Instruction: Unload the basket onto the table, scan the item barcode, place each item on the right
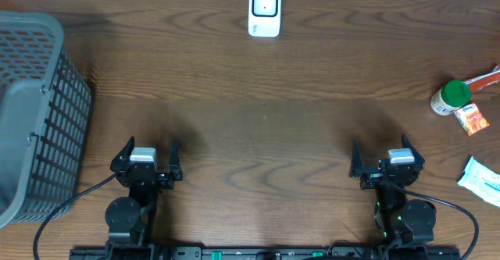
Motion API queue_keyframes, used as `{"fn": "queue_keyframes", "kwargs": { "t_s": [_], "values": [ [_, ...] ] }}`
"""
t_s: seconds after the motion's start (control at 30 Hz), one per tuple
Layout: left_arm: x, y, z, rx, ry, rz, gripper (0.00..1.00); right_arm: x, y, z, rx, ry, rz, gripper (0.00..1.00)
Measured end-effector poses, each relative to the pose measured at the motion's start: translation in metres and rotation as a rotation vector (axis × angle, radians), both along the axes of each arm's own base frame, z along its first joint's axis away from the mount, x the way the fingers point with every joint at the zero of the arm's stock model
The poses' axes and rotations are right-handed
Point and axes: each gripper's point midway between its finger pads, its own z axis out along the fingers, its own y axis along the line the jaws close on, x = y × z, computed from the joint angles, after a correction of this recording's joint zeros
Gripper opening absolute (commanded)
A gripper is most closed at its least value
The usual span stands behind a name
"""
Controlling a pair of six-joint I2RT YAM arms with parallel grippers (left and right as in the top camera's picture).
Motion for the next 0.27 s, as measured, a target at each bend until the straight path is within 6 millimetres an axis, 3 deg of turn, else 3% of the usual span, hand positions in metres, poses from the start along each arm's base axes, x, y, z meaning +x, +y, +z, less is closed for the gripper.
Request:
{"fn": "queue_keyframes", "kwargs": {
  "t_s": [0.27],
  "values": [
    [0.0000,0.0000,0.0000,0.000,0.000,0.000,0.90,0.0000,0.0000,0.0000,0.000,0.000,0.000,0.99]
  ]
}}
